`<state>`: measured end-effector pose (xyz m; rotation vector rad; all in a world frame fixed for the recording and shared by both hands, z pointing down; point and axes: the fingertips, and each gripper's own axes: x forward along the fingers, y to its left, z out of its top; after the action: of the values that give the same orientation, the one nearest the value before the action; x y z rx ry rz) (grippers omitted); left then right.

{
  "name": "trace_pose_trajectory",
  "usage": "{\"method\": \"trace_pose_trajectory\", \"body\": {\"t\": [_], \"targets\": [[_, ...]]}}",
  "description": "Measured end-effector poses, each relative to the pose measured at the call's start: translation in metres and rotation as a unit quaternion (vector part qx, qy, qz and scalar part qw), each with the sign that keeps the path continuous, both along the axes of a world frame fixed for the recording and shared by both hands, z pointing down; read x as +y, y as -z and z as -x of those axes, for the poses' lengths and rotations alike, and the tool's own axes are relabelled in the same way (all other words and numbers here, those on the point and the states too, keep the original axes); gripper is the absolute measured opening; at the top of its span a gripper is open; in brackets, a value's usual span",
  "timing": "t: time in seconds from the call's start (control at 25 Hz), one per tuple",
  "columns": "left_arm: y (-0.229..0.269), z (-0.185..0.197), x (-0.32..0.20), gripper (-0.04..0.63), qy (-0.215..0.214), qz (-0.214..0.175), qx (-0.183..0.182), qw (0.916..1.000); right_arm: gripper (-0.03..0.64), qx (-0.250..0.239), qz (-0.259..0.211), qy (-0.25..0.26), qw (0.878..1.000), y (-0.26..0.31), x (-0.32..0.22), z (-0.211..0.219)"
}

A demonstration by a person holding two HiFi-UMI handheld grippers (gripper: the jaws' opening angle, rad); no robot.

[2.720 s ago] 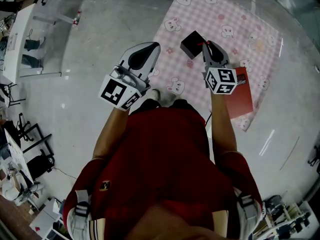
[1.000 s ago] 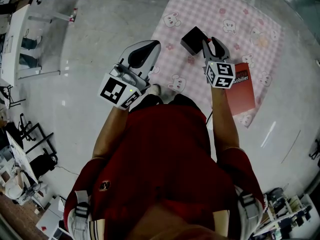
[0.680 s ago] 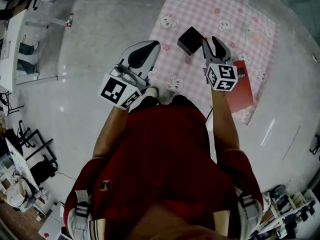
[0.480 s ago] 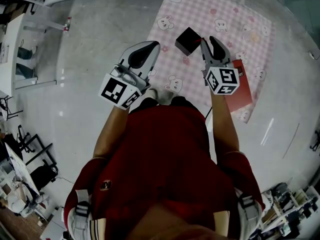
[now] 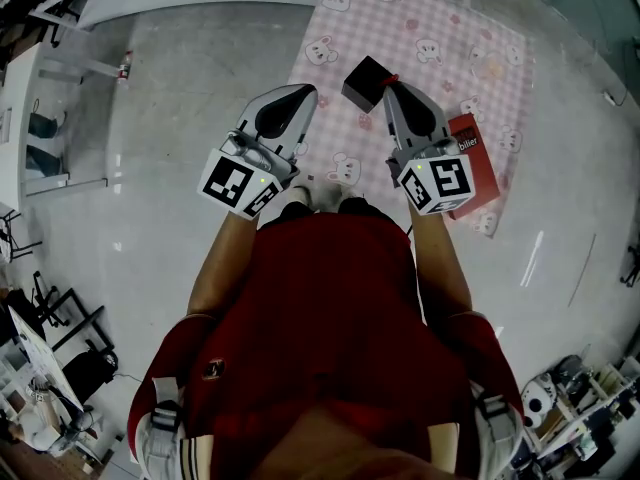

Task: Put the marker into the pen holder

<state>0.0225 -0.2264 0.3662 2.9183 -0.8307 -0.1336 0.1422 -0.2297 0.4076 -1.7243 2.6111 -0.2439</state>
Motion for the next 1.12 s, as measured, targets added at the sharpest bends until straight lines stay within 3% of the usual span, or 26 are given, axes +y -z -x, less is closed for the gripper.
{"method": "trace_pose_trajectory", "body": {"t": [0.4, 1.12], "targets": [[0.006, 0.002, 0.009, 0.006, -0.021, -0.015, 0.001, 0.9997, 0.0, -0.015, -0.031, 0.007, 0.999, 0.037, 0.025, 0.028], [0.008, -0.001, 0.024, 0.006, -0.066, -0.023, 0.009, 0.9975, -0.002, 0.006, -0.039, -0.023, 0.999, 0.041, 0.055, 0.037]]}}
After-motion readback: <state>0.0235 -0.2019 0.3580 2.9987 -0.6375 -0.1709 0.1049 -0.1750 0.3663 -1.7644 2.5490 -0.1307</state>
